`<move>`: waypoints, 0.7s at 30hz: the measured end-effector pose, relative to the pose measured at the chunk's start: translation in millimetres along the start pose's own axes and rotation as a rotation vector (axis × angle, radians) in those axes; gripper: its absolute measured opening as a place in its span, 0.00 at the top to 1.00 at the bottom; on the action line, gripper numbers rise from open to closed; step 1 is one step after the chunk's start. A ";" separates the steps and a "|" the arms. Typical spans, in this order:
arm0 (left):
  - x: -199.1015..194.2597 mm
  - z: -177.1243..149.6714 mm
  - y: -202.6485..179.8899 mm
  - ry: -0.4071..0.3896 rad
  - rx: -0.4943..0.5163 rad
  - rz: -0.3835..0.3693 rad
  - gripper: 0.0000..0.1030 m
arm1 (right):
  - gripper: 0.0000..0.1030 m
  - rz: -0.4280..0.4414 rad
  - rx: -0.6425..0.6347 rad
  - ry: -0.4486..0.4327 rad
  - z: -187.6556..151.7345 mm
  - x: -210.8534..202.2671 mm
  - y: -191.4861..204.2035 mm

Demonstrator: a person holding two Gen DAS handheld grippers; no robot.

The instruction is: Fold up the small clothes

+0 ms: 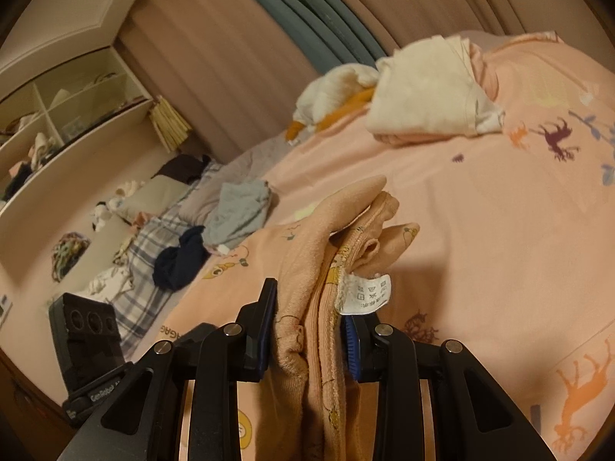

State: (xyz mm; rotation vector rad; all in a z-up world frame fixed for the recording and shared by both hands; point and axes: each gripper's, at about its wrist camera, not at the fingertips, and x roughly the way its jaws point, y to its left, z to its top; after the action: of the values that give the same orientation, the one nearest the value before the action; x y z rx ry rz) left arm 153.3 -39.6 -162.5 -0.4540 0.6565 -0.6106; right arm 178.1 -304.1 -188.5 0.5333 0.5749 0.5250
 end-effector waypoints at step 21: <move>-50.5 7.0 -6.6 -0.089 0.060 0.059 0.71 | 0.68 0.057 -0.103 -0.026 5.0 1.3 41.5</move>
State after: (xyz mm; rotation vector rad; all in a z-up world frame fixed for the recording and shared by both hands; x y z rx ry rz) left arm 123.8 -10.3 -132.4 -0.4019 0.5634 -0.5502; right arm 169.4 -274.2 -160.6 0.4588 0.5061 0.5976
